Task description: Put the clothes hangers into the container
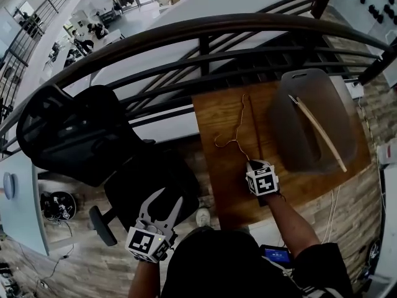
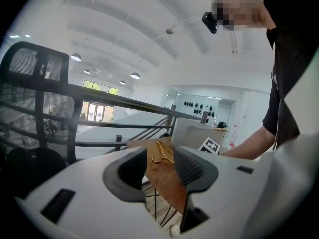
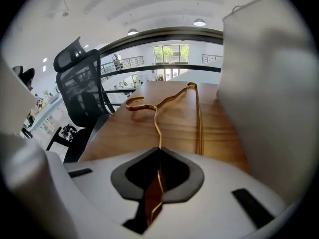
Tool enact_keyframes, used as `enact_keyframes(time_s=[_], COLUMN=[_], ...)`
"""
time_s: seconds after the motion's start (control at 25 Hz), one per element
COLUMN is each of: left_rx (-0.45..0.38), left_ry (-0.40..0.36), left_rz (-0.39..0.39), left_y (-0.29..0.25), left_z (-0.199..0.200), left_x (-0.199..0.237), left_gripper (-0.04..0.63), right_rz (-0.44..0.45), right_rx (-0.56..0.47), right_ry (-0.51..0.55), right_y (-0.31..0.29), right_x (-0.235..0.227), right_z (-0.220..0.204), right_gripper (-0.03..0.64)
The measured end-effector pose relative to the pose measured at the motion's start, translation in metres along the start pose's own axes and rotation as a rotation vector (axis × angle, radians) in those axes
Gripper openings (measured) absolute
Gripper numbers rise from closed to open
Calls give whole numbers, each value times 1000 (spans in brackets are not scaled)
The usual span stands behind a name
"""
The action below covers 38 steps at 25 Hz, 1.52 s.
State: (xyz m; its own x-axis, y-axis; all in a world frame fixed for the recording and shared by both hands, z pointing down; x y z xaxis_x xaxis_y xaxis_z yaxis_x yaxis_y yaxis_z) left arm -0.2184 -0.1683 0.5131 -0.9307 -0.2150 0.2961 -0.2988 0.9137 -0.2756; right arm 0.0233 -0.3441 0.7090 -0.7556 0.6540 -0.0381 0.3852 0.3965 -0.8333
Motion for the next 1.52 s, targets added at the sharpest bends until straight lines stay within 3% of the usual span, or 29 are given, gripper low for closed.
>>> enact_keyframes(time_s=[0.4, 0.96, 1.28, 1.52], left_rx=[-19, -57, -92, -114], left_ry=[-11, -48, -82, -104], left_rz=[-43, -160, -229, -271], left_y=[8, -3, -29, -46], left_z=[1, 13, 31, 37], left_x=[-2, -31, -68, -86], left_gripper=[175, 175, 175, 175], right_rz=[66, 132, 139, 63], right_rx=[-136, -390, -468, -475], right_ry=[-52, 26, 93, 176], right_y=[36, 141, 204, 242], right_x=[30, 67, 43, 6], right_z=[30, 96, 121, 130], right_gripper=[9, 9, 9, 9])
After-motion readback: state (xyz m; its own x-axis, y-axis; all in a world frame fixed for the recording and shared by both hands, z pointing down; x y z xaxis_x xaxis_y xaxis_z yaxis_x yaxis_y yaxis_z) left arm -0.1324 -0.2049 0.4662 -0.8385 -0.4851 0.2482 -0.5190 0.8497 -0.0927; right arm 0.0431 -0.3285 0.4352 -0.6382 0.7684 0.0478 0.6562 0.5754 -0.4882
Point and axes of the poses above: the fingertips, and each gripper's own axes: y backward along the fingers, x to its left, z out of its top, the point moved 3 cm from there along y, backward along the fingers, and after that the axes turned 2 degrees about y, right-handed, at the moved point
